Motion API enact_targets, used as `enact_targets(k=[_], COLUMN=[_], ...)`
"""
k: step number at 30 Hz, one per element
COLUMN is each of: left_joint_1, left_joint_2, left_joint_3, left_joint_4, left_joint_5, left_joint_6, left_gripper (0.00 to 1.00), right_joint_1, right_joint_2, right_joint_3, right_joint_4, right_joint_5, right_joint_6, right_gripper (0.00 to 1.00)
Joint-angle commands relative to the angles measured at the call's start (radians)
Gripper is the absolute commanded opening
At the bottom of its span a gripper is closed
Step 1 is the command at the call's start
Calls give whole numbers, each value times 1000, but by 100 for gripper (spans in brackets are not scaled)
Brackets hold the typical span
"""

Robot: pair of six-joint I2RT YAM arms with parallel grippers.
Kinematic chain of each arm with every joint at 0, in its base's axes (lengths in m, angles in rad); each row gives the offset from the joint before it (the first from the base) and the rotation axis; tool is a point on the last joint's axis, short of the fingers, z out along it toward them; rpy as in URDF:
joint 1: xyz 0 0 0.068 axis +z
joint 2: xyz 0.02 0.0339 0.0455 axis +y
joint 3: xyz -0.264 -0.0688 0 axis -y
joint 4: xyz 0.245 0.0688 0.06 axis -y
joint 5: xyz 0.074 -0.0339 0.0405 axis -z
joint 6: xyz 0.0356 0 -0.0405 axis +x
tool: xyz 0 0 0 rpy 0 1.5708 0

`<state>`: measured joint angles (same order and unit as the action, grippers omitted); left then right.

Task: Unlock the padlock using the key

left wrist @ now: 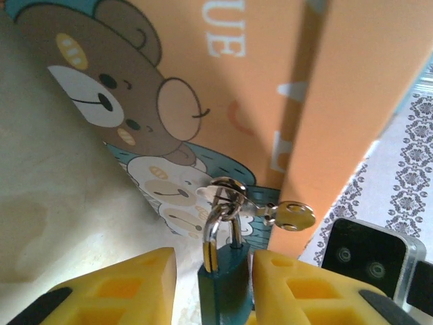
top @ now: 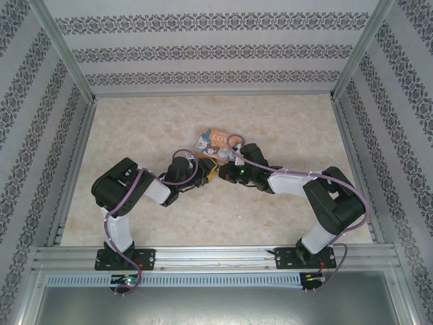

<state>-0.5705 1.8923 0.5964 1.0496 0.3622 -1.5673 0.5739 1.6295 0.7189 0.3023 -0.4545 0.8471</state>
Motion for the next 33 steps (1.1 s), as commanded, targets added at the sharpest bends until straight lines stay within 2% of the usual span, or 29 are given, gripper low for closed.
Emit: enact_targets(k=[1, 10, 15, 23, 28, 33], left_joint_1=[-15, -15, -16, -15, -16, -15], left_joint_2=[15, -11, -84, -158, -197, -238], left_joint_3=[18, 25, 34, 29, 25, 18], left_joint_4=[66, 28, -85, -122, -140, -173], left_joint_5=[8, 9, -1, -19, -26, -24], left_joint_6=[-12, 17, 80, 82, 69, 51], left_gripper=[29, 16, 12, 12, 12, 12], right_joint_1=[10, 12, 11, 8, 5, 12], right_joint_2=[-8, -28, -57, -169, -272, -387], right_joint_3=[30, 18, 5, -54, -83, -94], right_joint_4=[31, 32, 32, 16, -42, -109], right_joint_5=[-15, -3, 9, 62, 114, 186], right_joint_6=[12, 14, 4, -45, -129, -241], right_gripper=[0, 0, 0, 19, 28, 31])
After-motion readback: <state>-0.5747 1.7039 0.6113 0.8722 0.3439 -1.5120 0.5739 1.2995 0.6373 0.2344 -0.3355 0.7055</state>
